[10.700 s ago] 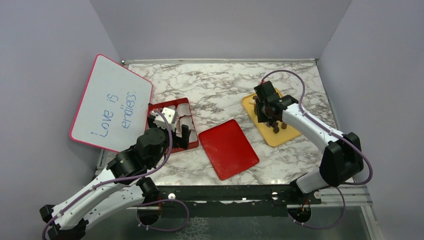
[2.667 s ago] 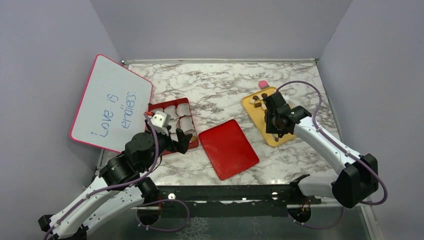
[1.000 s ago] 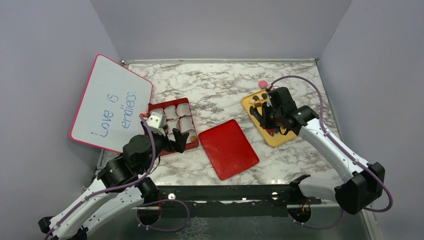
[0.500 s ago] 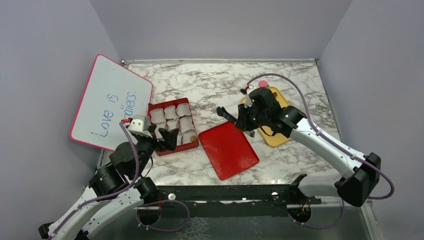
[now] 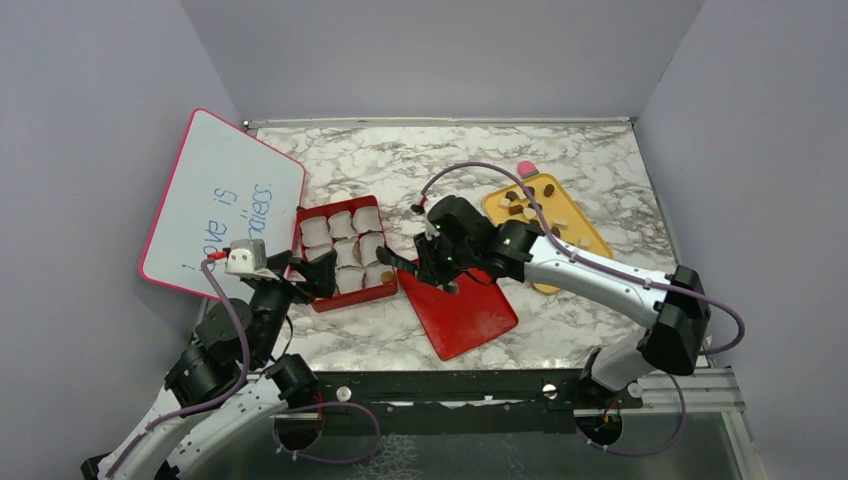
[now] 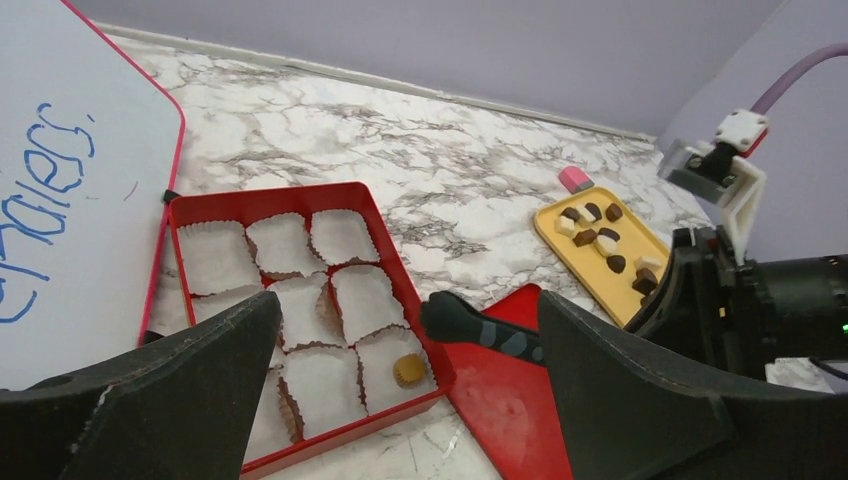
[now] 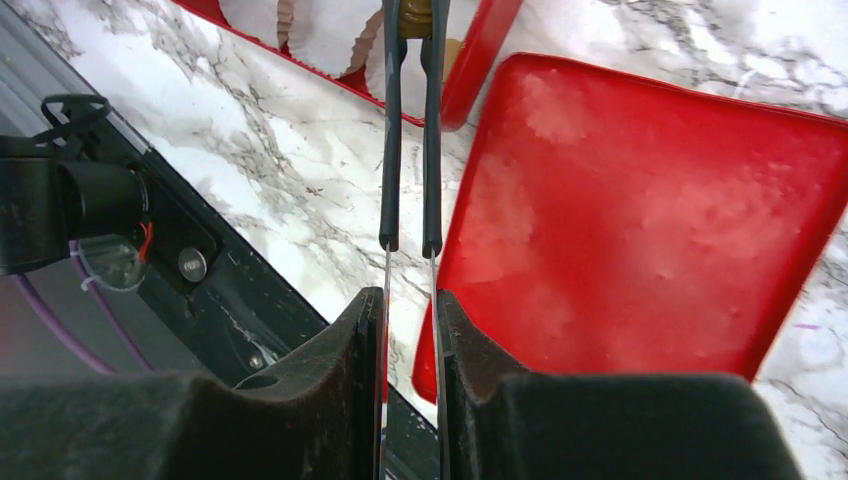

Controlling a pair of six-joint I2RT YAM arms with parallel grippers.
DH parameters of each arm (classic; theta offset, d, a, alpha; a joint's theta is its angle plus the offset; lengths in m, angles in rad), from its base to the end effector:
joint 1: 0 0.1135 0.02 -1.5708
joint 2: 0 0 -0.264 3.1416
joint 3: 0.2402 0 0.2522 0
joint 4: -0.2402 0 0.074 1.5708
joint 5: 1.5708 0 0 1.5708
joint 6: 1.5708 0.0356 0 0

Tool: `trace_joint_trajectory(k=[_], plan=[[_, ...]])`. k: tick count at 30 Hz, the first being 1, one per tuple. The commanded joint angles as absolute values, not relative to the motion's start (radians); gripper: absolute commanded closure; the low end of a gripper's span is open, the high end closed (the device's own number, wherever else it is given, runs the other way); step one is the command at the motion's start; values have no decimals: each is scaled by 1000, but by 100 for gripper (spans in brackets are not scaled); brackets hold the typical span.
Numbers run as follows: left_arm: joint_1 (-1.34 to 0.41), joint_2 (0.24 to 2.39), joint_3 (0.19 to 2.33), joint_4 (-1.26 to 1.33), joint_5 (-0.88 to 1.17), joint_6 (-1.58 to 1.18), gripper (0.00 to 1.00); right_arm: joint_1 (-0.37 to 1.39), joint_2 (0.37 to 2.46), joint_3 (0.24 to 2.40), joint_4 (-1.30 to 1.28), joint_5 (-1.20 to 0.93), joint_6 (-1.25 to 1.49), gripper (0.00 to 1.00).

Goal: Pack the chocolate

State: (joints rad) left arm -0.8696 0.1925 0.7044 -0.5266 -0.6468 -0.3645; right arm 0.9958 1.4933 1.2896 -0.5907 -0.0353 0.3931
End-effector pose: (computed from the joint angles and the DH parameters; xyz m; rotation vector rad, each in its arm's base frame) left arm 0.0470 -0.0224 0.3348 -0.1063 1.5971 -0.4512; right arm 0.1775 0.2763 0.3077 -0.7534 2.3638 0.6829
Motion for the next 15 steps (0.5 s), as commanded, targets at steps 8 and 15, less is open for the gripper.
trace_joint_trajectory(k=[8,15], plan=[[-864,147,696,-548,-707,-390,1,1101,1670,1420,-524,-10,407,80],[-864,149,696,-548,-696,-397,1,1126,1741,1483,-564,-6,394,79]])
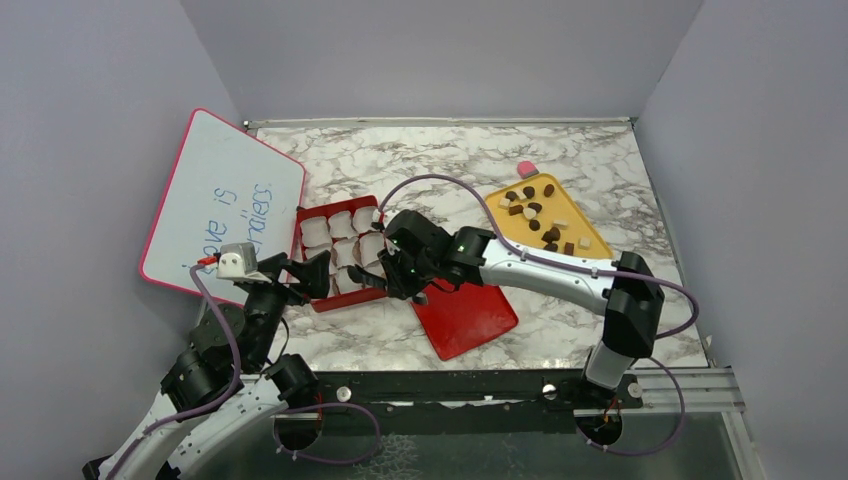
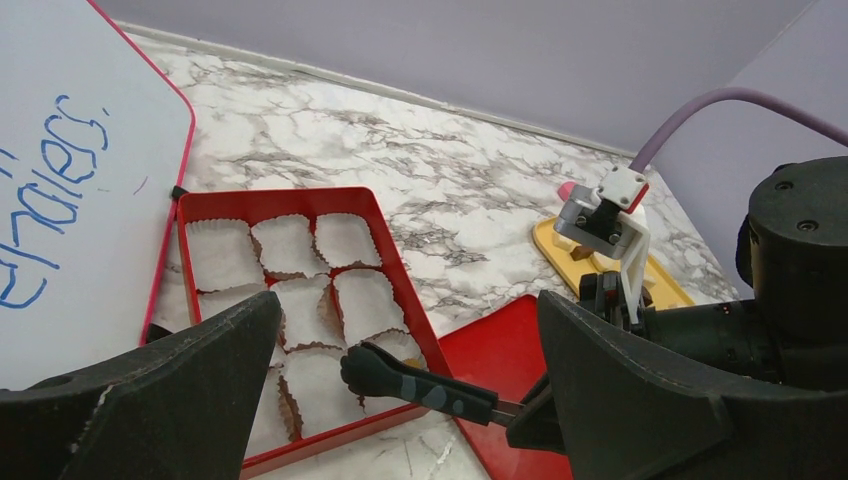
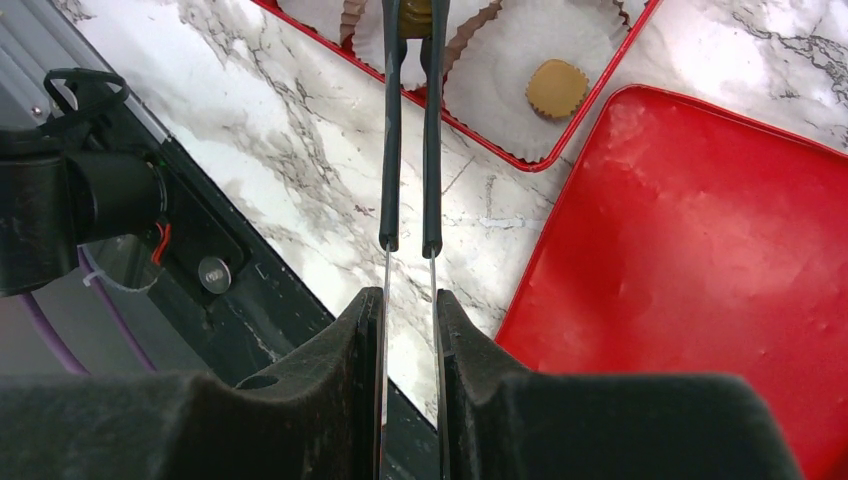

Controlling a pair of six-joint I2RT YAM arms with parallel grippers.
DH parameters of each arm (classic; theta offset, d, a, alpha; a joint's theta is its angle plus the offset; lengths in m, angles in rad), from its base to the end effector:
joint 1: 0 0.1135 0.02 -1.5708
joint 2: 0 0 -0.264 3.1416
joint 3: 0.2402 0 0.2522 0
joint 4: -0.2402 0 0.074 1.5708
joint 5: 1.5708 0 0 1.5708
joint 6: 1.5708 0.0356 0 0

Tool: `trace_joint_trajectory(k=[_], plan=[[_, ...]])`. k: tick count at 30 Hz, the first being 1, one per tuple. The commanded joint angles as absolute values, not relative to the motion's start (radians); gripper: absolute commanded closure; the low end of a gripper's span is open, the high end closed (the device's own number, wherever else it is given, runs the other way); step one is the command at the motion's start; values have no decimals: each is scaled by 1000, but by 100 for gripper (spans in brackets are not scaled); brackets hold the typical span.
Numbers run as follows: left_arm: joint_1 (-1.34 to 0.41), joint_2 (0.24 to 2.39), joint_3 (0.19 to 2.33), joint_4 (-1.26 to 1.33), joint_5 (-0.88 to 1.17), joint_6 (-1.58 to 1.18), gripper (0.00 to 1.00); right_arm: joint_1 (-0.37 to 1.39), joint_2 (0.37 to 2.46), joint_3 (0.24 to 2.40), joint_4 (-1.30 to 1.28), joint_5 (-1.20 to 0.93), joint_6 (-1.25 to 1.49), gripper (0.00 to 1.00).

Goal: Pack the chocolate

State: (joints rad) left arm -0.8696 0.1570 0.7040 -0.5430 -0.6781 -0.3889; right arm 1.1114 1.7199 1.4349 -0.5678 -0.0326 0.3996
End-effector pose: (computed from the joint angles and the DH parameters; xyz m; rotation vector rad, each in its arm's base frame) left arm 0.0422 -0.0154 0.3338 -0.1583 1.5781 -0.4572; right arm 0.1689 0.3440 0.2807 -0.9049 2.3895 0.6877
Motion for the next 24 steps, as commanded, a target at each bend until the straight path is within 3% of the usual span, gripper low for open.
trace_joint_trajectory(k=[1,24], plan=[[-864,151,697,-548,-695,-396,1,1127,1742,1484,-564,-6,394,79],[-865,157,697,-548,-682,-384,1,1134,1744,1450,-561,32,390,65]])
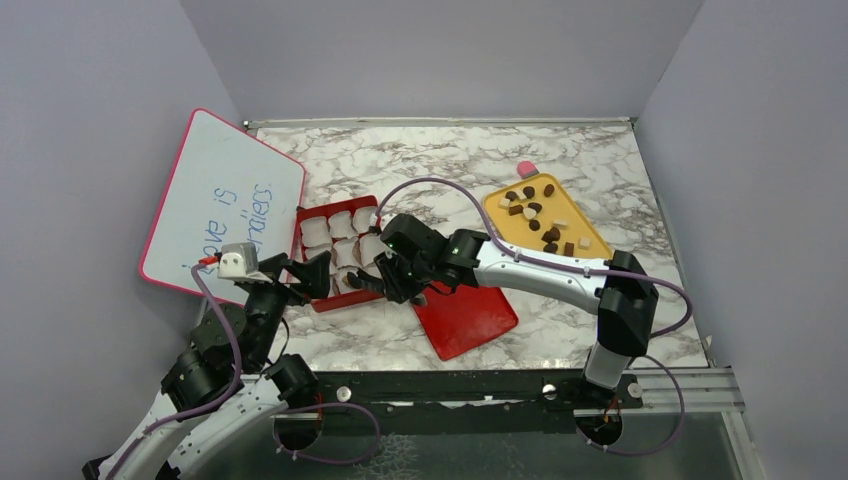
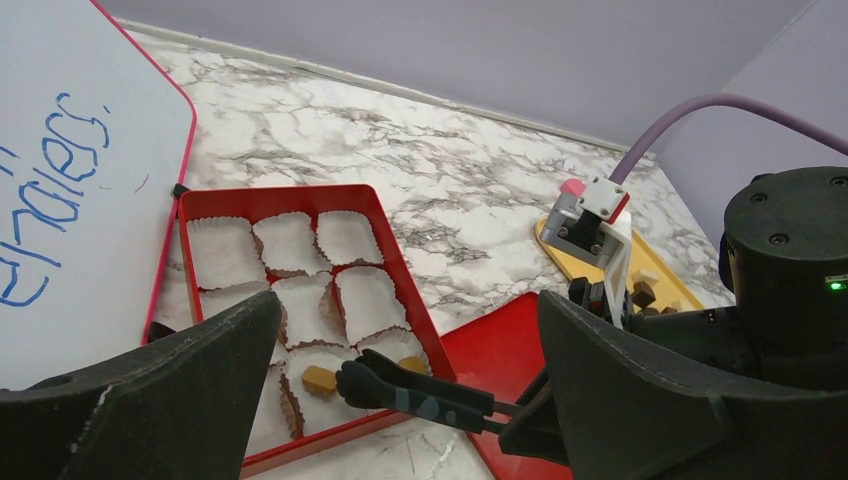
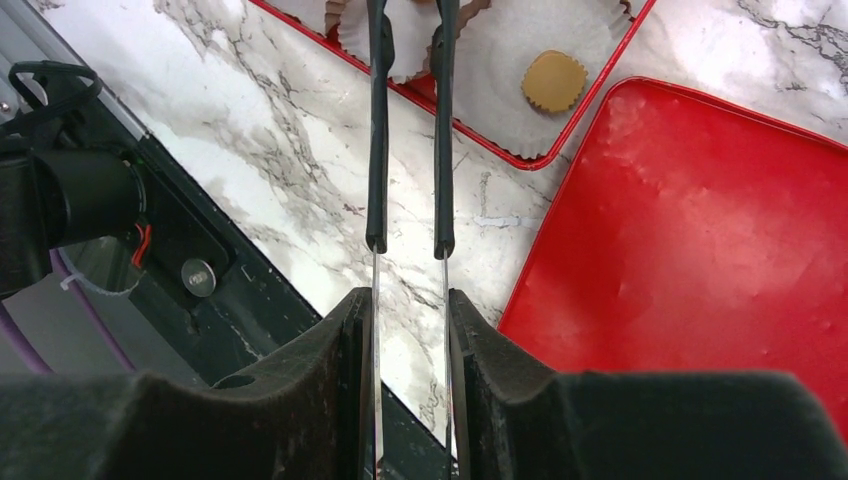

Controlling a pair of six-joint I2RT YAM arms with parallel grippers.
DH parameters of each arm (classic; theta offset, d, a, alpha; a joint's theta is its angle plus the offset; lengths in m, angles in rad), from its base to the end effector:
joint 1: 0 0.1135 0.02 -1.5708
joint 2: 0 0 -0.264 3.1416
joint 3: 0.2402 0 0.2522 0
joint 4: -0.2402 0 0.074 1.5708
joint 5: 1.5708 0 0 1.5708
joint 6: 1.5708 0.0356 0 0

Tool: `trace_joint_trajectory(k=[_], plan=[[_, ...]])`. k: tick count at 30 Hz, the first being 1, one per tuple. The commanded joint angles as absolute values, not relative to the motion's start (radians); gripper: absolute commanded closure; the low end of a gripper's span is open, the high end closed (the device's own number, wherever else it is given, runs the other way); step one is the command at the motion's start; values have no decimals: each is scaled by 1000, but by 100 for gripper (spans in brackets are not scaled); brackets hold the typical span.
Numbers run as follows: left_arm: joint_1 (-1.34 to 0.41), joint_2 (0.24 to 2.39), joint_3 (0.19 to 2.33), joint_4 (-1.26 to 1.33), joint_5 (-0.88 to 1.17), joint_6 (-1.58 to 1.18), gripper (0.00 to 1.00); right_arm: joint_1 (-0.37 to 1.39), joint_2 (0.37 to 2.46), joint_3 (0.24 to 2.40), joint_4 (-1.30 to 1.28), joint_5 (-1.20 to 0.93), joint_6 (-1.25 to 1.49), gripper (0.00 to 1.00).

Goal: Pack the chocolate

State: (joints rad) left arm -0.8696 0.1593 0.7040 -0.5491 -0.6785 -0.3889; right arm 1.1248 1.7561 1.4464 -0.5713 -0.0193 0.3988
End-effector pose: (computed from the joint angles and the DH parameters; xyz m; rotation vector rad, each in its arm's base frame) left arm 0.0425 -0.0158 0.3332 -0.1550 1.5847 -0.4516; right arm 0.1676 0.3521 0.2709 -0.9236 2.4066 0.6572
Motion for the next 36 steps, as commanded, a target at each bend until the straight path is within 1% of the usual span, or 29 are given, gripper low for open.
trace_joint_trajectory(k=[1,9,17,23,31,36], plan=[[-864,151,697,-548,-683,-384,1,1134,1745,1452,-568,38,392,65],[-864,136,695,-548,-698,-385,1,1134,1697,1432,-563,75,389,66],[-864,160,693,-548,-695,-383,1,1132,1612,1433,-628,207,377,66],[-864,195,691,-549,-675,-377,1,1123,1527,1417,-718,363,393,66],[-864,280,696,-541,-641,-366,1,1025,1419,1350,-877,532,501,66],[-865,356,706,-524,-562,-343,1,958,1349,1264,-956,595,557,66]])
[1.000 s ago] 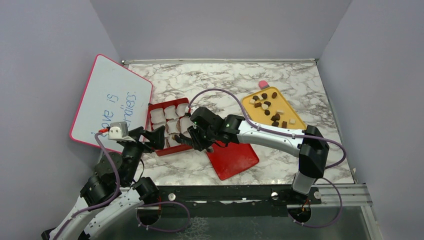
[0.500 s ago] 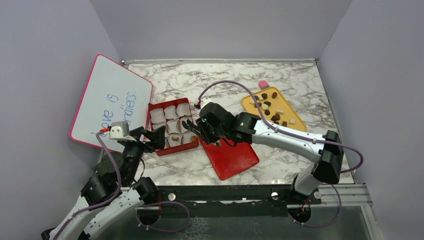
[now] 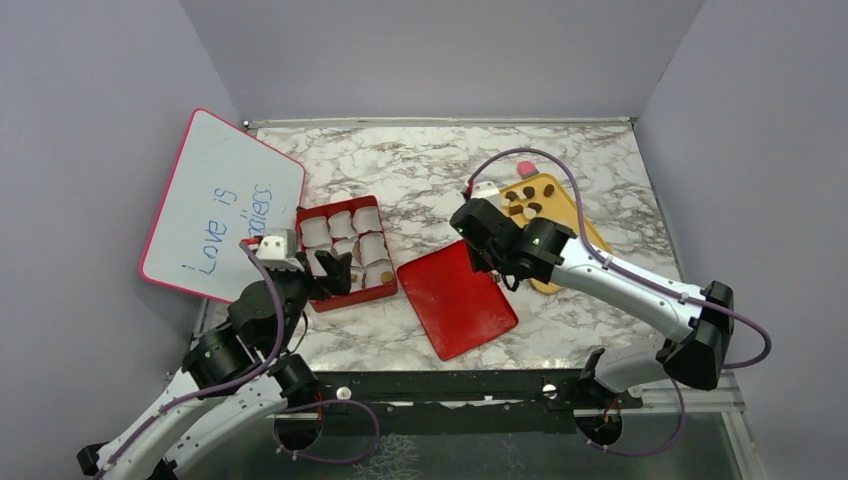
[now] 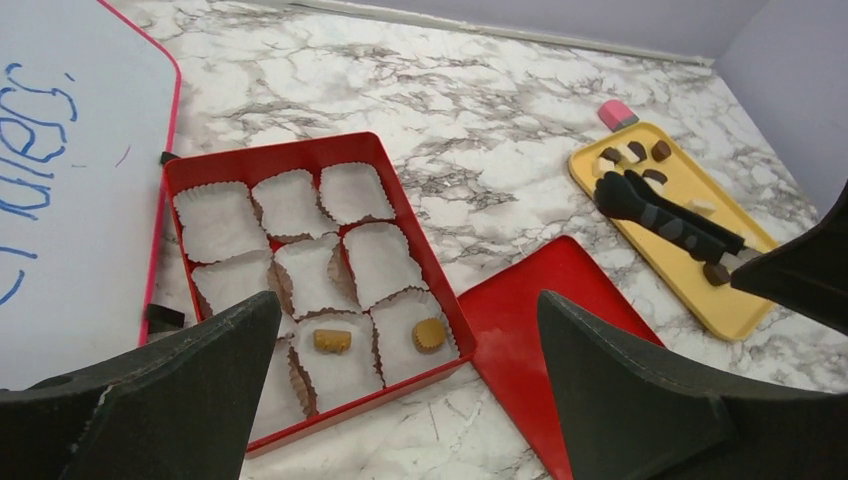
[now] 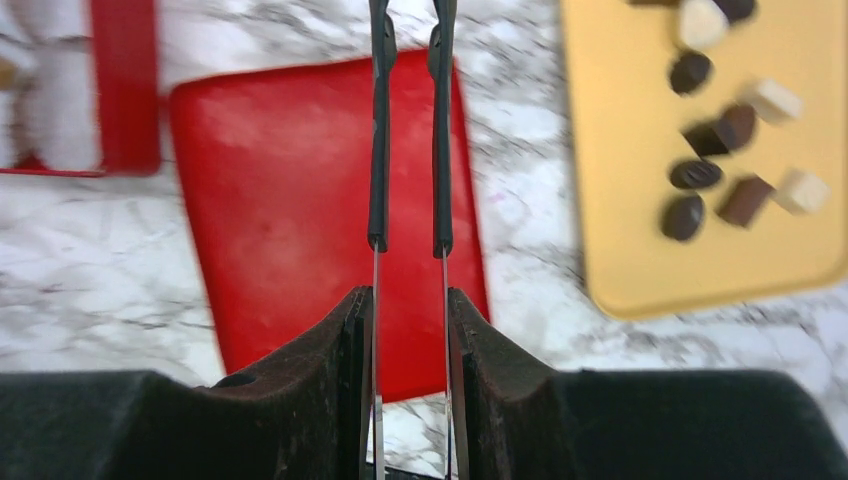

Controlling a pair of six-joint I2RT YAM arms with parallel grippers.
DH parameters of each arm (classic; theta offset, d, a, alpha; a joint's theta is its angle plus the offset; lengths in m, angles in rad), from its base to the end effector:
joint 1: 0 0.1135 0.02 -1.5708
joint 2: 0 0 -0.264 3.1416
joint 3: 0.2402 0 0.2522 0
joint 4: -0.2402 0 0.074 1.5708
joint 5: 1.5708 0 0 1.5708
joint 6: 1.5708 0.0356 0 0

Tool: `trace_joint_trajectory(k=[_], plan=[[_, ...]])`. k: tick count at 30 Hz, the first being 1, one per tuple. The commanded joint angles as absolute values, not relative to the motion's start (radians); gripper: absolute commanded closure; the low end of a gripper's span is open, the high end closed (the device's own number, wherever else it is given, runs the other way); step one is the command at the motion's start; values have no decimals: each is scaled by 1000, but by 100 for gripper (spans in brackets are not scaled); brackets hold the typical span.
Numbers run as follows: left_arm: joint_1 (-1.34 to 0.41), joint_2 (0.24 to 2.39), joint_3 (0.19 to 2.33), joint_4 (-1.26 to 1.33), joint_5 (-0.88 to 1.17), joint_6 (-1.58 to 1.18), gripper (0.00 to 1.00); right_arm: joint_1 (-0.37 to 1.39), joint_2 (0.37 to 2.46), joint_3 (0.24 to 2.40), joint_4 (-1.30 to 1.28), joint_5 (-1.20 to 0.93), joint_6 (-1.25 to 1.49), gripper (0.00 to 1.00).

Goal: Pack the chocolate

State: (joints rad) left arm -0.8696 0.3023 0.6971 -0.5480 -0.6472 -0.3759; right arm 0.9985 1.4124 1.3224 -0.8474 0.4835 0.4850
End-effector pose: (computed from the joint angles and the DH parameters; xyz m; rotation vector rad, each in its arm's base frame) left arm 0.0630 -0.0413 0.3261 -0.0566 1.7058 -0.3735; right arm 0.1711 0.2350 0.3269 -0.4148 2.3308 0.0935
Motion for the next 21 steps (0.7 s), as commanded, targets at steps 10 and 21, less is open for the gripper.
trace_joint_trajectory(k=[10,21], plan=[[-865,550,696,-483,-389,-294,1,617,1244,1075,-976,472,537,66],[-864,602,697,-474,-299,-283,1,491,1238,1068,-1024,391,575,64]])
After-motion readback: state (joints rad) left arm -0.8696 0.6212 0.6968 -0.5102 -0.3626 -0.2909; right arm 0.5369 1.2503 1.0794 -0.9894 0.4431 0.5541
